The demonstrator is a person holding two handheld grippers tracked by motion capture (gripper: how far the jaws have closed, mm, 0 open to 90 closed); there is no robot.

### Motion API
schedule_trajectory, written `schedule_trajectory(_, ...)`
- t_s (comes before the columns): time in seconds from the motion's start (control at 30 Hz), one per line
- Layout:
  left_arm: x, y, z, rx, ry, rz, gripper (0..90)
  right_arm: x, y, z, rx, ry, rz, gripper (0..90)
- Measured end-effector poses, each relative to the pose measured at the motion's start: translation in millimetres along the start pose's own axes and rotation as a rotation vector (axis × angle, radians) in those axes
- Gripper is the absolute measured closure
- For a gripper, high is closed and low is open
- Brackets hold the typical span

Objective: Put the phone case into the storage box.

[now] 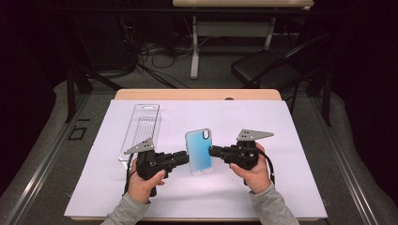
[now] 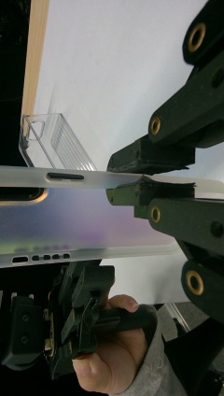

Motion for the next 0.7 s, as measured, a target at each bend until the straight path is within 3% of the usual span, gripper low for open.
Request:
schedule_trajectory(0.33,0.8,-0.5,2.4,0.052,0.009,-0.019,62.4,0.2,-1.0,-1.3,-0.061,-0.002,0.012,84.0)
schedule_trajectory(0.7,1.0,-0.4,4.2,0.079,0.013,-0.025,59.2,1.0,-1.8,-1.7,-0.179,-0.037,0.054,84.0)
Point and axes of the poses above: each handheld gripper's, and its own axes: y roughly forward along the jaws, x roughly out of its top, z roughly to its left, the point moved 4 cm from there along y, roughly forward along the jaws, and after that the axes turned 11 degrees about -y, right-handed, at the moved point
